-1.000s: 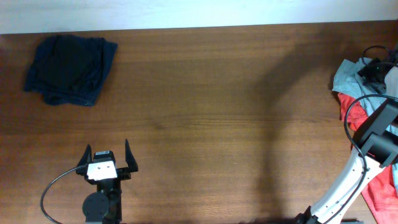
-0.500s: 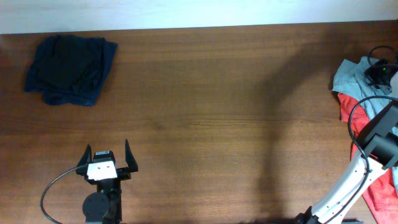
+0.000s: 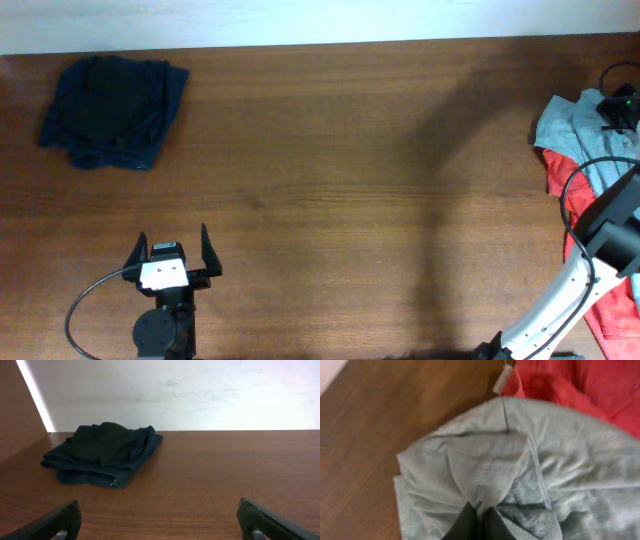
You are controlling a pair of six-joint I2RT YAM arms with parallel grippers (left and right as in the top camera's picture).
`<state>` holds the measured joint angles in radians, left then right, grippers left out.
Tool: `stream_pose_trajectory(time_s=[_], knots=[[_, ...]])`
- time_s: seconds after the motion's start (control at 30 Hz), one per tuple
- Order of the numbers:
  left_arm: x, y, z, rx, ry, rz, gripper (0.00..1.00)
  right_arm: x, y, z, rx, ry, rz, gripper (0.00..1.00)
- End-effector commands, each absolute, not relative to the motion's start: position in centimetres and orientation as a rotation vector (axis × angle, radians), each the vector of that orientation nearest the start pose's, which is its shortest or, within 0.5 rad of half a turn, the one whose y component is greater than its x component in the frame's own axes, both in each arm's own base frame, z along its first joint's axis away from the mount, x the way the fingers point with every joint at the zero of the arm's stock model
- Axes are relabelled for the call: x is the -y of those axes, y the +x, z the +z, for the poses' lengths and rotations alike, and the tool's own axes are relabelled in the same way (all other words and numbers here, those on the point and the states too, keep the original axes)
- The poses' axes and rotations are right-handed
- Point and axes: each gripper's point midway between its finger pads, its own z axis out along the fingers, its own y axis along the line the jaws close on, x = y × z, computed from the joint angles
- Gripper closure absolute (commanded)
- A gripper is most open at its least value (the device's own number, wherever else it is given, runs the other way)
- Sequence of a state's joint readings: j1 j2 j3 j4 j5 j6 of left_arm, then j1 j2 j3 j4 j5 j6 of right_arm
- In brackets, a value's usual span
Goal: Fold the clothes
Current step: 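Lower the right gripper and pinch the light blue shirt's edge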
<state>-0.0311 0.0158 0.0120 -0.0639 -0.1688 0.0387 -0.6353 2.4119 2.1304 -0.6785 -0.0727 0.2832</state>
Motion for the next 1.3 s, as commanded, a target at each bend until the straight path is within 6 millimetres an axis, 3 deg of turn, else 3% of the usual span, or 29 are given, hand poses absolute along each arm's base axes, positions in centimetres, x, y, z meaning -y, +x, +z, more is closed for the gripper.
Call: stream_pose_trajectory(time_s=[0.0,0.23,0.63,0.87,1.27], knots=[[-2.42,24.44,15.97,-1.638,-0.071,0.168,0.01,35.51,50.25,11.44,-2.227,1.042,-0.070,0.85],[-2.42,24.44,15.97,-1.638,-0.072,0.168,0.01,35.48,50.28,11.45,-2.227,1.041,-0.070,0.72],[-2.42,24.44,15.97,-1.638,-0.071,0.168,0.01,35.47,50.30,11.46,-2.226,1.041,-0.068,0.75],[-2.42,24.44,15.97,-1.638,-0.071,0.168,0.01,35.35,50.13,11.28,-2.233,1.051,-0.064,0.53],[-2.42,24.44,15.97,-1.638,-0.071,0.168,0.01,35.37,49.96,11.03,-2.165,1.201,-0.007,0.49]])
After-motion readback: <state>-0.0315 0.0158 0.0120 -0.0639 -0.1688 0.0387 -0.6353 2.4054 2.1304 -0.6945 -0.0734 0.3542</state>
